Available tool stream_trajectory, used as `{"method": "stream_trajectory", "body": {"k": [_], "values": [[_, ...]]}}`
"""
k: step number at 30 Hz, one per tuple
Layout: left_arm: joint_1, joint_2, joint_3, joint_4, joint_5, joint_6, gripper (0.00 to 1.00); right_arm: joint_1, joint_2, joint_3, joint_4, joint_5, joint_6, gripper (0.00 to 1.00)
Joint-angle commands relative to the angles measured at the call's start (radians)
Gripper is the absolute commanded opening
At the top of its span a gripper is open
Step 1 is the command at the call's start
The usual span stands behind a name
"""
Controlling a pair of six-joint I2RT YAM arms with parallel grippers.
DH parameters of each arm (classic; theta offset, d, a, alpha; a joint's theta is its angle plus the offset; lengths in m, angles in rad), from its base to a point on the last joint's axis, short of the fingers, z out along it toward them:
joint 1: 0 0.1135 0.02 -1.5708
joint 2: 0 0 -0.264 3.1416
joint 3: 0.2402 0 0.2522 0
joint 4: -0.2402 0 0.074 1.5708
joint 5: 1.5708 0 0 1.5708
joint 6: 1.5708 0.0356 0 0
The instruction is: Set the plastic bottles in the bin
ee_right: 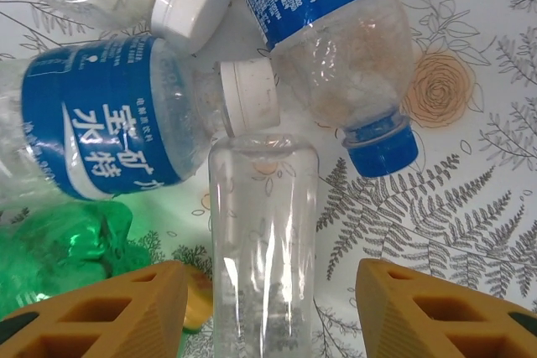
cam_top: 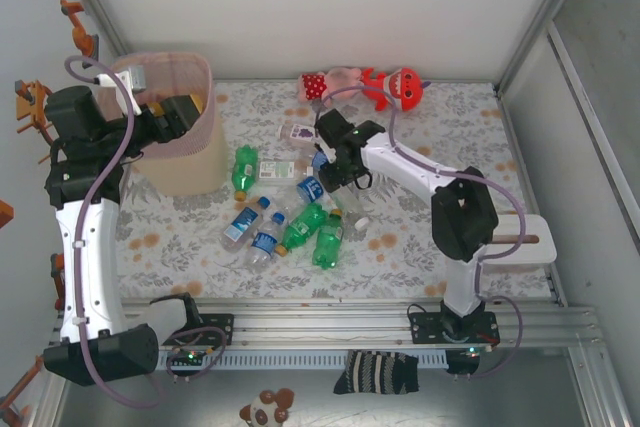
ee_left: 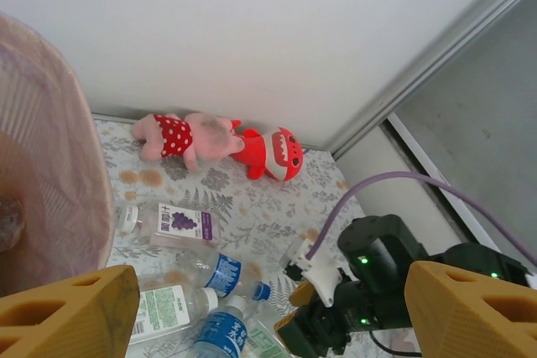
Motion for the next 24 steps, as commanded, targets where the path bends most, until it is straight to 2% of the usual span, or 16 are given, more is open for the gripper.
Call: {"method": "stream_trajectory", "body": {"k": [1,14,21,24], "values": [[-0.007,-0.018,-0.015,0.024,0.025,-0.013,0.82,0.009,0.038,0.047,-0.032,0.032,-0.019,0.55],[-0.031,-0.021,-0.023,0.035,0.024,-0.019,0.82,0.011,0.146,0.072,-0.031,0.056,-0.022,0.51],[-0.055,-0.022,-0.02,0.041,0.012,-0.028,0.82,0.017,0.107,0.058,-0.038,0.077,-0.014,0.4],[-0.077,-0.02,-0.019,0.042,0.009,-0.028,0.82,0.019,0.064,0.036,-0.04,0.094,-0.002,0.4]]}}
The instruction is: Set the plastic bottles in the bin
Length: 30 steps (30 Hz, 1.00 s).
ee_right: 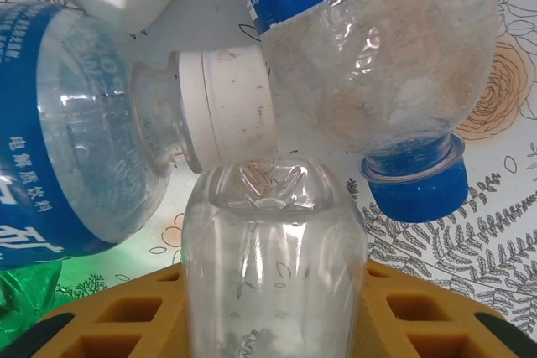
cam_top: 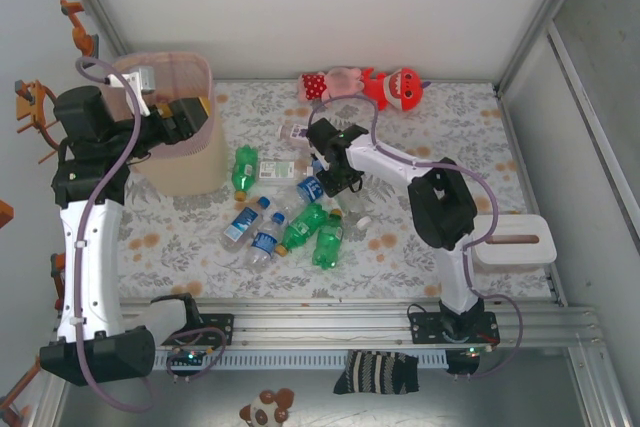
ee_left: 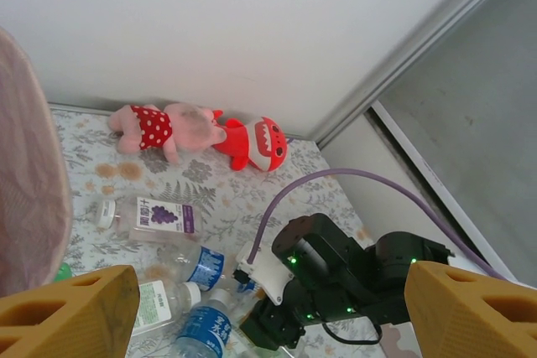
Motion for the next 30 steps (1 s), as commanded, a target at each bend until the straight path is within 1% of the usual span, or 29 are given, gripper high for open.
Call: {"method": "stream_trajectory", "body": {"k": [1,7,12,15,20,23,26,30], "values": [[-0.024,-0.017,-0.005,0.028,0.006,-0.014,0.82,0.01,-0.08,-0.016,-0.024,0.049,0.017,0.39],[-0.075,-0.042,-0.055,0.111,-0.006,-0.049,0.82,0.024,-0.243,-0.089,-0.024,0.082,0.038,0.39],[-0.132,-0.089,-0.11,0.182,-0.007,-0.07,0.82,0.039,-0.418,-0.149,0.007,0.049,0.064,0.38],[-0.189,-0.116,-0.143,0.22,-0.035,-0.072,0.82,0.048,-0.525,-0.175,0.04,0.028,0.097,0.38],[-0.317,-0.124,-0.189,0.29,-0.11,-0.066,0.81,0.055,-0.691,-0.212,0.136,-0.009,0.164,0.37],[-0.407,-0.113,-0.192,0.28,-0.186,-0.027,0.8,0.055,-0.775,-0.243,0.22,-0.02,0.214,0.37],[-0.5,-0.105,-0.209,0.285,-0.264,-0.003,0.8,0.055,-0.842,-0.273,0.305,-0.024,0.274,0.36],[-0.626,-0.068,-0.22,0.313,-0.336,0.014,0.8,0.056,-0.9,-0.296,0.382,-0.012,0.363,0.34]]}}
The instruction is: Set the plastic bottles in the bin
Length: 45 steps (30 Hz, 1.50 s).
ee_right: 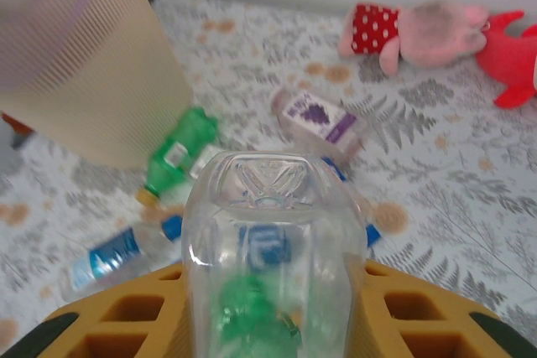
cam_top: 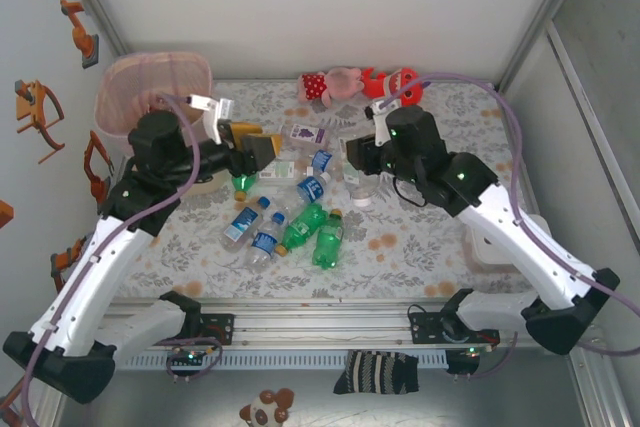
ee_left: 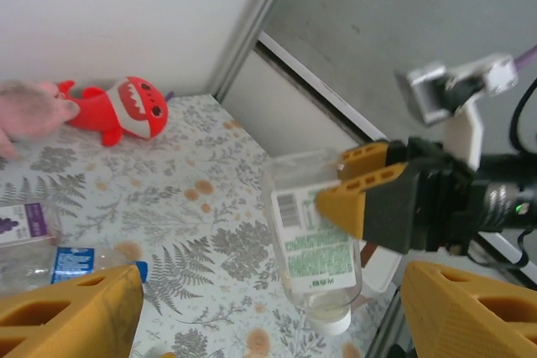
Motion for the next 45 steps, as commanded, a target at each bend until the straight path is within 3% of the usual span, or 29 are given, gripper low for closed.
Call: {"method": "stream_trajectory", "body": {"k": [1,5,14,27,45], "values": [[-0.096,0.035,-0.011,0.06,-0.11,0.05,0.8,0.008,-0.04,-0.026,0.129,0.003,0.123,0.34],[-0.219,0.111,0.015,0.065,-0.172,0.064,0.82,0.008,-0.061,-0.034,0.163,0.001,0.166,0.33],[-0.365,0.264,0.089,0.065,-0.223,0.038,0.85,0.008,-0.079,-0.06,0.197,0.022,0.181,0.33],[-0.396,0.386,0.177,0.043,-0.231,0.036,0.83,0.008,-0.079,-0.058,0.207,0.02,0.175,0.33],[-0.409,0.419,0.217,-0.012,-0.249,0.079,0.59,0.008,-0.085,-0.064,0.189,0.051,0.16,0.38]]}}
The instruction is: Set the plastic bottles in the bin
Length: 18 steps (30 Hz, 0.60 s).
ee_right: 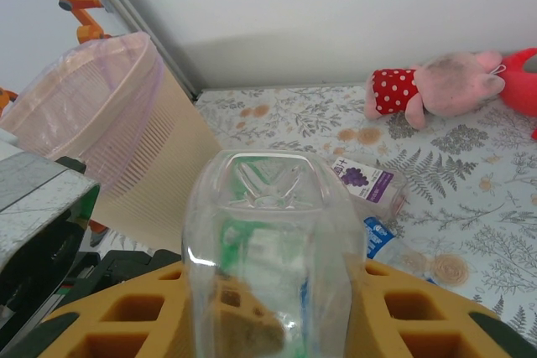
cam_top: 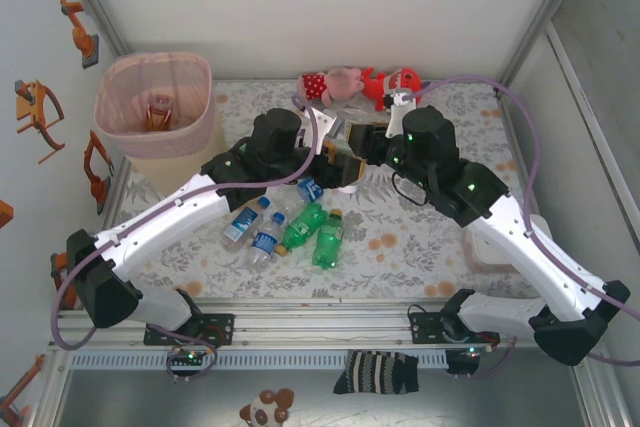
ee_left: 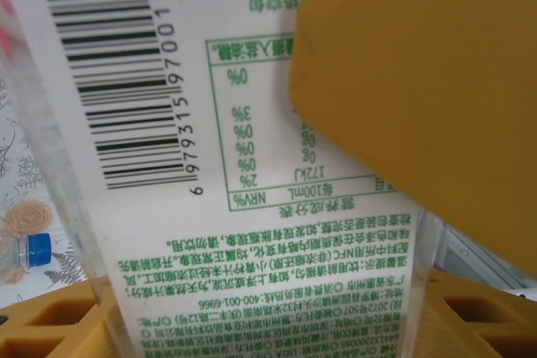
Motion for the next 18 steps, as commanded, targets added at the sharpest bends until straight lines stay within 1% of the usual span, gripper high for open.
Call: {"method": "stream_trajectory", "body": {"k": [1,4,6,11,14,18], "values": [[-0.008,0.008,0.04,-0.023,-0.016,0.042,0.59,0.008,-0.026,-0.006,0.015,0.038,0.002,0.4],[-0.004,0.003,0.055,-0.055,-0.039,0.059,0.59,0.008,-0.033,0.007,-0.01,0.056,-0.008,0.55],[0.007,-0.001,0.069,-0.083,-0.053,0.072,0.58,0.008,-0.041,0.018,-0.034,0.074,-0.017,0.6],[0.068,-0.023,0.1,-0.158,-0.064,0.097,0.57,0.008,-0.076,0.029,-0.077,0.12,-0.037,0.63],[0.13,-0.045,0.119,-0.206,-0.059,0.111,0.57,0.008,-0.103,0.021,-0.099,0.148,-0.045,0.63],[0.236,-0.07,0.183,-0.305,-0.06,0.163,0.57,0.008,-0.138,0.008,-0.135,0.183,-0.05,0.63]]}}
